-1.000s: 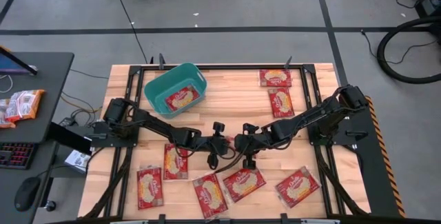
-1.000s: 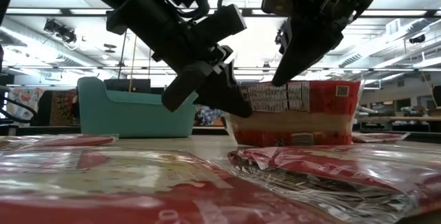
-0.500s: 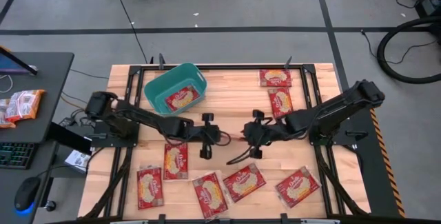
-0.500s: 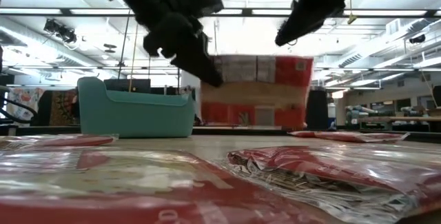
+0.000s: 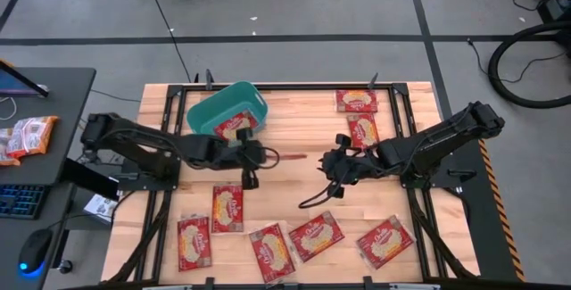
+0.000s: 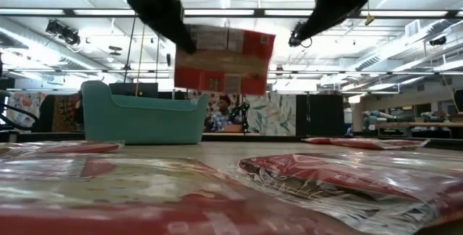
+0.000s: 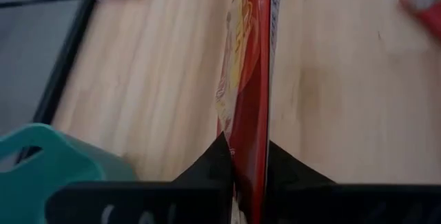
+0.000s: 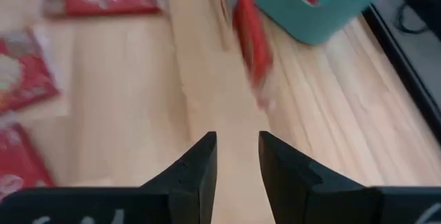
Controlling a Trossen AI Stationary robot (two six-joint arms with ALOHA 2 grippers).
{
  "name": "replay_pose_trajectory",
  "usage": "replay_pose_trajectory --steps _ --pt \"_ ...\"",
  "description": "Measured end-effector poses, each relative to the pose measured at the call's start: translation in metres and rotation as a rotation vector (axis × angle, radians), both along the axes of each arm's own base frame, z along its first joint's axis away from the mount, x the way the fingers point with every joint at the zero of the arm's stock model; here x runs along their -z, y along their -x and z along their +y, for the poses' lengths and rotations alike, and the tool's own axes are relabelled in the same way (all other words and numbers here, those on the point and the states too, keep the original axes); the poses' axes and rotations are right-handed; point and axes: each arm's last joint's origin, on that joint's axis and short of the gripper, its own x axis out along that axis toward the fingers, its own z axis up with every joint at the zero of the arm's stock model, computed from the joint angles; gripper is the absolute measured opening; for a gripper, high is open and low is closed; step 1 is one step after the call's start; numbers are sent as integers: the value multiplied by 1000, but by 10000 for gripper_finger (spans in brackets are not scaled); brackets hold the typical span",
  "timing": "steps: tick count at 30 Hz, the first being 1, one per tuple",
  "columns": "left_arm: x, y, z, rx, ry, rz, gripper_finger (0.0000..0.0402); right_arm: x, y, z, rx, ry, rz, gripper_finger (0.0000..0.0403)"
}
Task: Sort popcorn bags into baskets
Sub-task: Put the popcorn bag into the bin
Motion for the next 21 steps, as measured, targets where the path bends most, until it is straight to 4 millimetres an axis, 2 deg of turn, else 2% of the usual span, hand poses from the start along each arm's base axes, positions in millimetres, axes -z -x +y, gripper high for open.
replay_pose_trajectory --steps 5,15,21 --pt "-12 12 3 -34 23 -21 32 0 1 -1 18 9 0 113" --pt "-11 20 -1 -23 19 30 27 -3 4 -1 24 -3 -10 113" --pt "-12 37 11 -80 26 -10 28 -3 6 0 22 9 -1 113"
